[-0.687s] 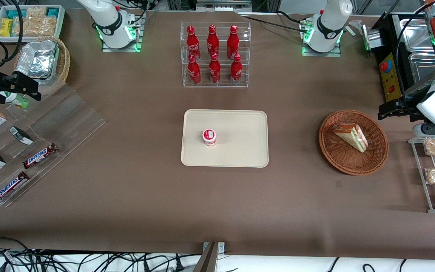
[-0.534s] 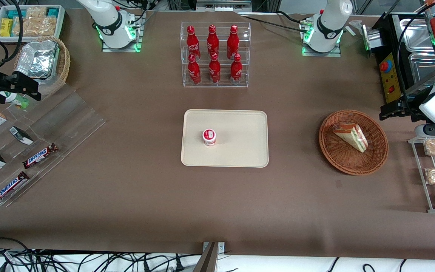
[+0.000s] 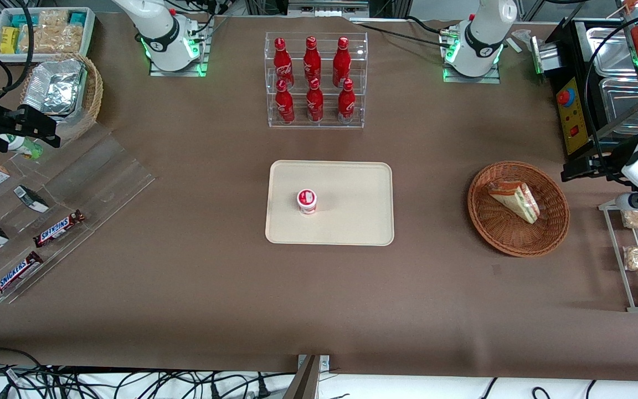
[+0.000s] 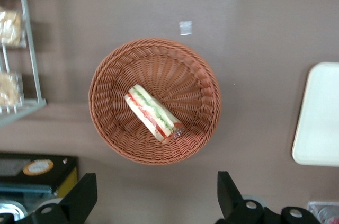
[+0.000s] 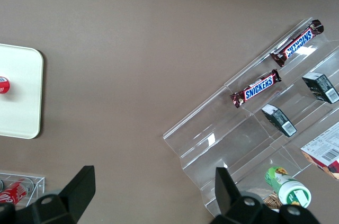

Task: Place sandwich from basket to tray
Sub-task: 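Move the left gripper over the wrapped sandwich in the wicker basket, then lower the left gripper and close it on the wrapped sandwich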

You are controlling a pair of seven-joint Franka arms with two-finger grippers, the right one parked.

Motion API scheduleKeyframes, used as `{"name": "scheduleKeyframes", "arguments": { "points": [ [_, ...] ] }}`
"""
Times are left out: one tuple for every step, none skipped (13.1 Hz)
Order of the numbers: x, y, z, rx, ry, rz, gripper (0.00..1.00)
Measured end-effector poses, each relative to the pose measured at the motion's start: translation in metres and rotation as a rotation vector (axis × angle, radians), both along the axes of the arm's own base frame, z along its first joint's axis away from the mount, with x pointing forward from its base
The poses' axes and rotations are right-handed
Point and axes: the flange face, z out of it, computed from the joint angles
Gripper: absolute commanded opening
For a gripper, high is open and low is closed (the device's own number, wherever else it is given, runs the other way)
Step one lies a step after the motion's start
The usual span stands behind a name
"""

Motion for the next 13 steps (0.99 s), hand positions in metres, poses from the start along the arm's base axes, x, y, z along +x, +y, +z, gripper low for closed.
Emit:
{"name": "scheduleKeyframes", "arguments": {
  "points": [
    [0.001,0.000,-0.010,0.008,0.000,0.059,1.00],
    [0.002,-0.001,-0.024,0.015,-0.002,0.113,1.00],
    [0.002,-0.002,-0.039,0.022,-0.005,0.160,1.00],
    [0.001,-0.002,-0.055,0.028,-0.012,0.209,1.00],
    [-0.002,-0.002,-0.072,0.034,-0.025,0.263,1.00],
    [-0.006,-0.003,-0.089,0.040,-0.034,0.318,1.00],
    [-0.011,-0.003,-0.103,0.047,-0.041,0.377,1.00],
    [-0.015,-0.003,-0.115,0.052,-0.049,0.432,1.00],
    [-0.020,-0.003,-0.127,0.056,-0.055,0.477,1.00],
    [-0.024,-0.001,-0.138,0.058,-0.065,0.516,1.00],
    [-0.028,0.004,-0.148,0.057,-0.080,0.548,1.00],
    [-0.032,0.009,-0.158,0.055,-0.095,0.571,1.00],
    [-0.037,0.013,-0.167,0.054,-0.107,0.584,1.00]
  ]
}}
